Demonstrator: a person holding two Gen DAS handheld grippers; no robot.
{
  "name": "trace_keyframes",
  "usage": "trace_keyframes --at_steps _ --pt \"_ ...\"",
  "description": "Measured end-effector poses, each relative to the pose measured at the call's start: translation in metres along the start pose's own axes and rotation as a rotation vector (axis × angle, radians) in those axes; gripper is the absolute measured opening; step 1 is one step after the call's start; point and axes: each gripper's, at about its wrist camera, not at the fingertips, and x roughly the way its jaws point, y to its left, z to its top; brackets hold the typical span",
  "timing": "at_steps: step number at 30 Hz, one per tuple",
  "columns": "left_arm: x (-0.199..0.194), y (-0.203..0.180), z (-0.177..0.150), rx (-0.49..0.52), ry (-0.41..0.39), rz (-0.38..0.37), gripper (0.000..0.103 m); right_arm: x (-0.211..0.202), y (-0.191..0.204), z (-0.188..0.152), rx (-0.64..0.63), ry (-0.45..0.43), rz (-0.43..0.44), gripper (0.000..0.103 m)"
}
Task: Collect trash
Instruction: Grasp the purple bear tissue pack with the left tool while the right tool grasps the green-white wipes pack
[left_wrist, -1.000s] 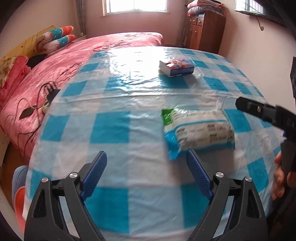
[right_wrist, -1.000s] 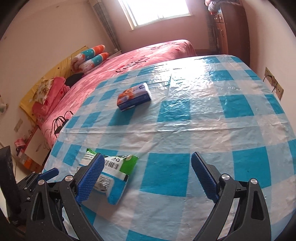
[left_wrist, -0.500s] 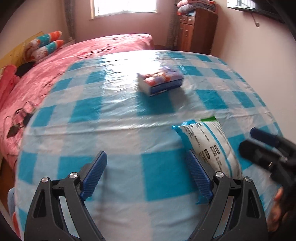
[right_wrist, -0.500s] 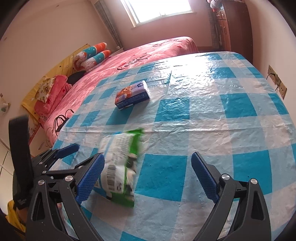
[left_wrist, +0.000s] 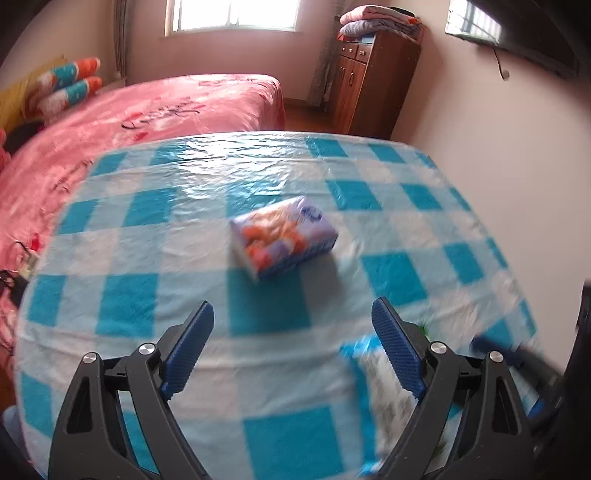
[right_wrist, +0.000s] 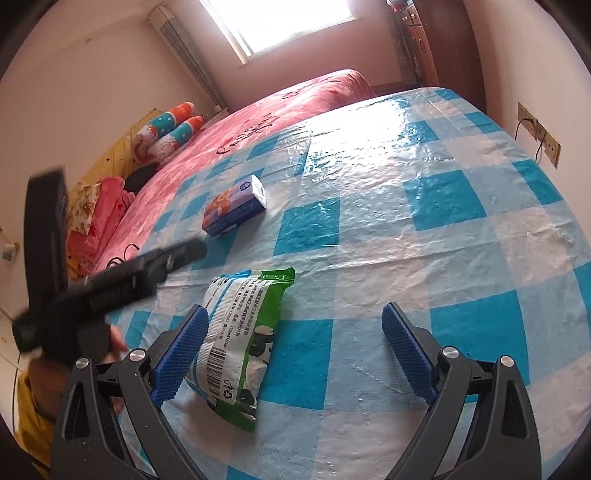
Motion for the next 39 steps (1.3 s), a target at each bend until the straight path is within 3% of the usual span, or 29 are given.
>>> trace_keyframes --at_steps 7,17,31,39 --pt "0.037 -0.001 0.027 -0.113 0.055 0.009 0.088 0.001 0.007 -0.002 -0.020 0.007 0.011 0.094" --pt "0.074 0.001 0.047 -0.162 0.088 0.128 0.088 0.002 0.019 -0.005 -0.067 0.013 0.042 0.094" --pt "0.060 0.017 0.032 -0.187 0.038 0.146 0.081 0.015 0.034 -0.008 -0.123 0.055 0.035 0.094" --pt "0.031 0.038 0.006 -0.207 0.034 0.146 0.081 0.030 0.059 -0.009 -0.222 0.074 -0.066 0.095"
